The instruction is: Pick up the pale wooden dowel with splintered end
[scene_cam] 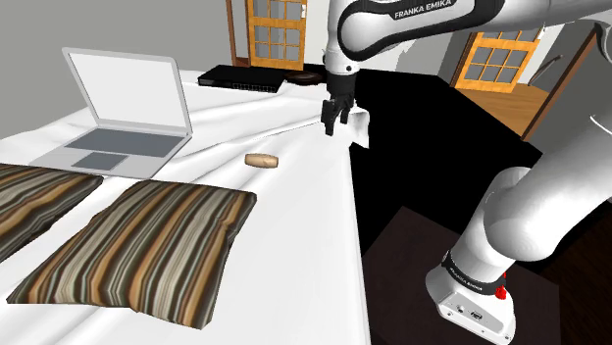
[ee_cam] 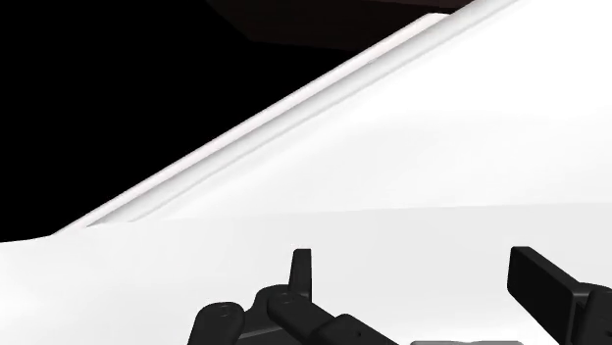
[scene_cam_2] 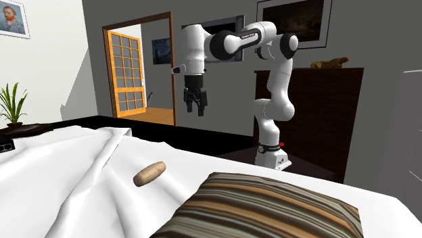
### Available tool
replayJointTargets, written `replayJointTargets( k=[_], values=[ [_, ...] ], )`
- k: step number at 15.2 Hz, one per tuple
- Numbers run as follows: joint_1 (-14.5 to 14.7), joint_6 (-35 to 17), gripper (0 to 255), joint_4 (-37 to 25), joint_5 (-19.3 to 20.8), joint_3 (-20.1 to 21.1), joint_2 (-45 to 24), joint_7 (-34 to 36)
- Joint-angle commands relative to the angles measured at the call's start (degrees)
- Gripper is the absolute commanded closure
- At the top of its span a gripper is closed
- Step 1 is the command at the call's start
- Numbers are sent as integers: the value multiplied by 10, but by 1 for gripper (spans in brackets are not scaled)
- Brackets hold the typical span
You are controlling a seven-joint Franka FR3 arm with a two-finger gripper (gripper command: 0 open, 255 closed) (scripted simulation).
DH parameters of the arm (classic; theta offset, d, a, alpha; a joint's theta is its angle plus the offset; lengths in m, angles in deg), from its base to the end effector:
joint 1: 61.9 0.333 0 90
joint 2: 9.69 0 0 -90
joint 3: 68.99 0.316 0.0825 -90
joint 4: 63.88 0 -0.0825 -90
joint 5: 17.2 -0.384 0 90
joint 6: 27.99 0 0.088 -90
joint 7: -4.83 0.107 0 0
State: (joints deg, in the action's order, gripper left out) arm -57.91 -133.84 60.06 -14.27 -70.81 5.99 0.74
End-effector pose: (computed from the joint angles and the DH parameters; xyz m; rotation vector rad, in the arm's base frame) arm 0.4679 0.0128 0.5070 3.0951 0.1947 -0.0663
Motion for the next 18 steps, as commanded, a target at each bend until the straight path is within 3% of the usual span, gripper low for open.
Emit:
replayJointTargets(
  k=[1, 10, 18],
  values=[
    [4, -22, 0, -16, -8, -3, -36, -20],
    [19, -80, 0, -147, -49, 5, -222, -102],
    [27, -83, 0, -314, -75, 28, -391, -162]
  ],
)
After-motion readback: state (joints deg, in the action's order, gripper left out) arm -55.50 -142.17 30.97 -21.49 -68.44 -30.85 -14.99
